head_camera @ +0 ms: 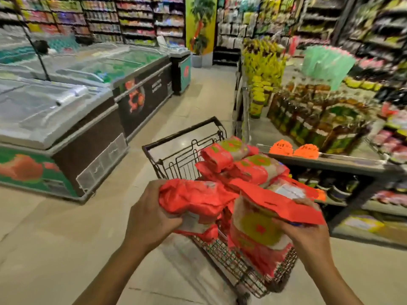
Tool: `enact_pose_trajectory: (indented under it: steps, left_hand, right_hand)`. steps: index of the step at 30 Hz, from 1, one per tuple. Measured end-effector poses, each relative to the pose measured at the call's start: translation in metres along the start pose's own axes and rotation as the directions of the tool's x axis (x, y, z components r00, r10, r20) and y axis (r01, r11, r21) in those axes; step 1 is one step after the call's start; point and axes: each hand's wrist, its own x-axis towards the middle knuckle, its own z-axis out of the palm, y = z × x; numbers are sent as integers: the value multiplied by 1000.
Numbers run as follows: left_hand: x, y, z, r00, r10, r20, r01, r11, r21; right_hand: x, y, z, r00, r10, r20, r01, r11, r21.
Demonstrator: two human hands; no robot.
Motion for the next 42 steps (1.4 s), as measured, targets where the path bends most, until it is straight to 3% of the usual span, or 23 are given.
enact_pose_trajectory:
  steps: [5,10,20,26,33,38,40,42]
  left_hand:
    - [62,-10,21,990,128,63,-122,988,-98]
    - [119,-27,41,964,229,134,-216,971,-105]
    - [212,-49,63,913,342,221,-331,940,-87]
    - [240,-60,85,889,321,327,-273,944,-183]
    - [239,-72,154,771,387,505,-196,900,-389]
    - [228,-101,207,588,444,676,-200,890,-410]
    - [221,-118,223,556,401,728,-176,913,-369]
    - [217,-134,236,515,407,754,-220,913,-343]
  right_hand:
    - [9,22,37,989,20,-143,-21,1000,-6]
    - [38,62,76,968,136,-209,-119,988,95]
    - [88,146,148,939,308,-154,-305,951,48]
    - [75,184,154,872,460,-169,-472,881,-37]
    - [62,205,163,854,517,-50,-506,805,-311]
    - [42,209,168,776,605,-178,-616,666,-421]
    - [33,205,167,726,654,-212,-668,597,-445]
    - [30,186,170,736,617,-279,-668,591,-453]
